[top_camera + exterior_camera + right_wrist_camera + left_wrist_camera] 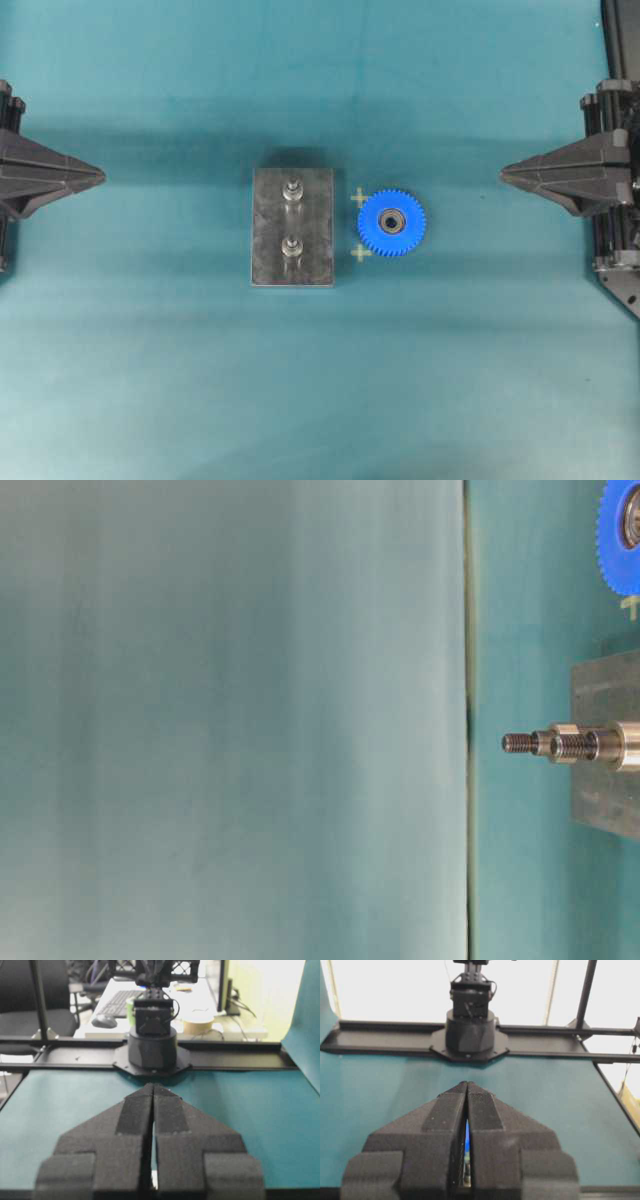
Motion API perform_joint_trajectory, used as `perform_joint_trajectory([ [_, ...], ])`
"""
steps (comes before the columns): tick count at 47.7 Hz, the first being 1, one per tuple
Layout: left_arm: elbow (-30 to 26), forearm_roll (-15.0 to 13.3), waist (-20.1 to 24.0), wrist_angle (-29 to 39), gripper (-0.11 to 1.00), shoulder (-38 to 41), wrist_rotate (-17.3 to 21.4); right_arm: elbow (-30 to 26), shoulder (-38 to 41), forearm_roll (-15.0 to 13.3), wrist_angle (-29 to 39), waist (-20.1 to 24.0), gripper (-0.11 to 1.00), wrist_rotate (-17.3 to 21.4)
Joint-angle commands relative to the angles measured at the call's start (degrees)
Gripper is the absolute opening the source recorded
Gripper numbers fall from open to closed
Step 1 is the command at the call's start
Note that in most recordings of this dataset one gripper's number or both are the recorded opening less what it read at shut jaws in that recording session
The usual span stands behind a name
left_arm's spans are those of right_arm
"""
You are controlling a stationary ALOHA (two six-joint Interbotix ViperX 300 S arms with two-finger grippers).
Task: Fit the large gear onto the shaft.
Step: 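Move the right gripper toward the blue gear beside the plate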
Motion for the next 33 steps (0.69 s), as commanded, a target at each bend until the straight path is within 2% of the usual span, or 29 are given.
perform_joint_trajectory([
  [1, -0.26, 0.44, 0.0, -0.44, 0.0, -0.18, -2.2, 0.0, 0.35, 0.18, -0.35, -0.09, 0.01, 1.14],
  [5, -0.44, 0.44, 0.0, -0.35, 0.0, 0.09, -3.96, 0.0, -0.09, 3.6, 1.85, -0.35, 0.01, 2.11],
  [10, -0.97, 0.44, 0.0, -0.35, 0.0, 0.18, -4.83, -1.05, 0.18, 7.73, 10.46, -1.32, -0.01, 4.22],
  [19, -2.11, 0.53, 0.09, 2.81, 0.0, 1.76, -4.75, -6.68, 3.69, 7.82, 28.39, -4.83, -0.01, 4.75],
  [25, -4.22, 0.53, 0.26, 9.67, 0.0, 5.98, -4.75, -10.72, 8.7, 7.73, 35.33, -7.21, -0.01, 4.66],
  [33, -6.15, 0.53, 0.88, 16.96, 0.0, 10.55, -5.1, -16.17, 19.16, 6.77, 40.87, -8.61, -0.01, 4.48],
])
